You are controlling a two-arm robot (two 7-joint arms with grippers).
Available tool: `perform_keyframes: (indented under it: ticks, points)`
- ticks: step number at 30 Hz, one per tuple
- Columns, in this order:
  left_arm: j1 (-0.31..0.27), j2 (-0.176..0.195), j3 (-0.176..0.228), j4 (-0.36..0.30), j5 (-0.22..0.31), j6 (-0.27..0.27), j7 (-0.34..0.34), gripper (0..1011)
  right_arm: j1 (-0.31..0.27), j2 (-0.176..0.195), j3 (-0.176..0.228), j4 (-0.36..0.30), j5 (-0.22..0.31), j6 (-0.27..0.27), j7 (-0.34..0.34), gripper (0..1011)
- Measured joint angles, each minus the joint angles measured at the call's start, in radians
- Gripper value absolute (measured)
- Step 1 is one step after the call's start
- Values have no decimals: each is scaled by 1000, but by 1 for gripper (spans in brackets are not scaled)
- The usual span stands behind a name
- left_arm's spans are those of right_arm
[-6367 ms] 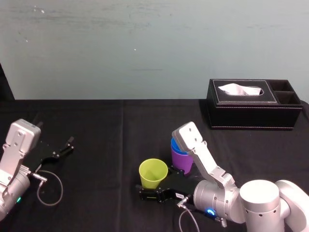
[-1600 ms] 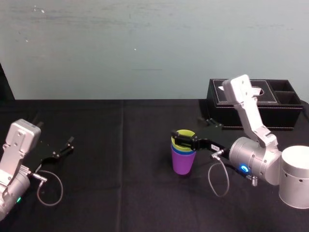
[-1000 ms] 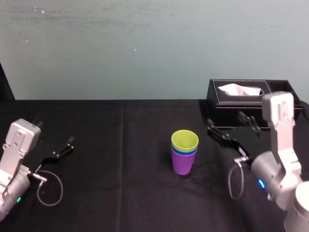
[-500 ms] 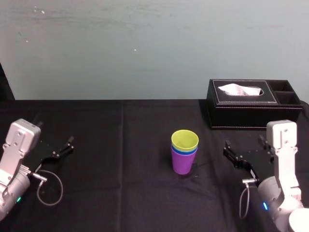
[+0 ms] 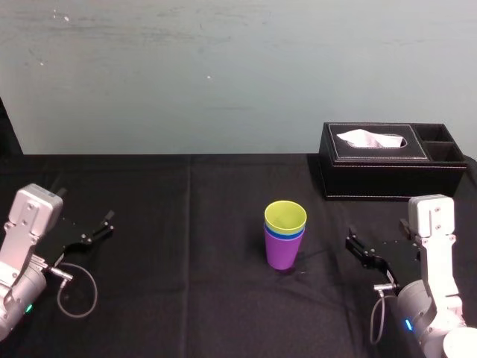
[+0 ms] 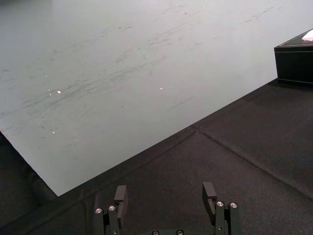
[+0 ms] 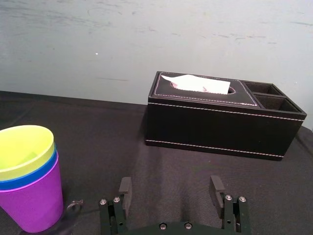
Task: Stack the three plastic cups sequentially using one hand.
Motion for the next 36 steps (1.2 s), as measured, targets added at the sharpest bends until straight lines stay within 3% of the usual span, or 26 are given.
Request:
perform_keyframes:
  ticks: [36]
  points:
    - [0,0,0,0,0,0,0,1000,0,2,-2,-4,2,1,-1,1003]
